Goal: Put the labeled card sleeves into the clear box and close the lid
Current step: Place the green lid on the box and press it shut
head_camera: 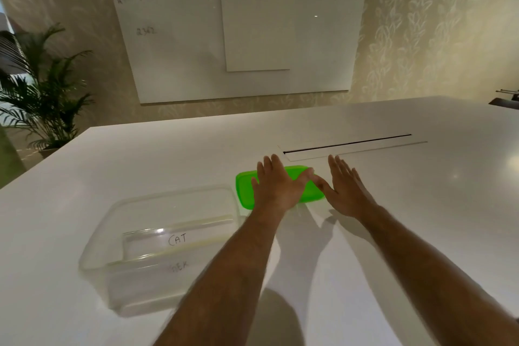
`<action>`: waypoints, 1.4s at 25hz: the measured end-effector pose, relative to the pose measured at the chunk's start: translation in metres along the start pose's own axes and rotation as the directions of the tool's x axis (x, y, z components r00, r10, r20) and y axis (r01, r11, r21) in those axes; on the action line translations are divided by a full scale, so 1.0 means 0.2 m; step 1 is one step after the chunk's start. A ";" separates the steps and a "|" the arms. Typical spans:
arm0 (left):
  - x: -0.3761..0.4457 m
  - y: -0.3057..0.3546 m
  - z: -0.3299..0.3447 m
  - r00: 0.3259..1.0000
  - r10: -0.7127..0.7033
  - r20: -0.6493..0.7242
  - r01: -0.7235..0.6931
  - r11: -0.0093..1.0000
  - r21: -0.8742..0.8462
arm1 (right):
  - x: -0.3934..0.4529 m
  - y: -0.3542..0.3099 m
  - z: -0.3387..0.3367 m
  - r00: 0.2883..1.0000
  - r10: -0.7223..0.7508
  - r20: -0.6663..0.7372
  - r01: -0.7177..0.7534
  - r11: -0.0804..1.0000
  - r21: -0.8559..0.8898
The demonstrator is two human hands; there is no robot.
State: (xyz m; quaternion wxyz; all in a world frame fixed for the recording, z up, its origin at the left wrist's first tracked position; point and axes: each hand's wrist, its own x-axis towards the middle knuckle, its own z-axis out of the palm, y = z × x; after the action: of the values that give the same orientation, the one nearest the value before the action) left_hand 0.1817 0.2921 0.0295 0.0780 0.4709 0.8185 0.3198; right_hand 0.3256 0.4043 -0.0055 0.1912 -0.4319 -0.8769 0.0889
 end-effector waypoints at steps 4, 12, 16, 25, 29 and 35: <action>0.07 -0.09 0.08 0.966 -0.239 -0.098 0.220 0.961 -0.169 | 0.06 0.02 0.09 0.992 0.106 0.069 -0.122 0.947 0.298; 0.11 -0.17 0.20 0.815 -0.579 0.022 0.570 0.795 -0.209 | 0.09 0.01 0.18 0.967 0.162 0.196 -0.230 0.884 0.406; 0.12 -0.17 0.19 0.802 -0.598 0.001 0.587 0.786 -0.195 | 0.12 0.05 0.23 0.972 0.199 0.124 -0.234 0.836 0.496; 0.11 -0.03 0.10 0.832 -0.555 -0.002 0.512 0.769 -0.383 | 0.11 0.19 0.11 0.977 0.172 -0.125 -0.110 0.911 0.398; 0.10 0.05 -0.02 0.868 -0.496 -0.019 0.432 0.773 -0.465 | 0.11 0.19 -0.05 0.956 0.071 -0.285 0.041 0.929 0.367; 0.10 0.11 -0.28 0.918 -0.380 -0.118 0.271 0.814 -0.514 | 0.15 0.12 -0.27 0.928 0.022 -0.372 0.173 0.858 0.483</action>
State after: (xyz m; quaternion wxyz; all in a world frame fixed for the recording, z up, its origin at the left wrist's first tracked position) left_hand 0.1617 0.2911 0.0900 0.1590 0.2507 0.7833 0.5461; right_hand 0.3487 0.4426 0.0445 0.4607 -0.3398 -0.7878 0.2273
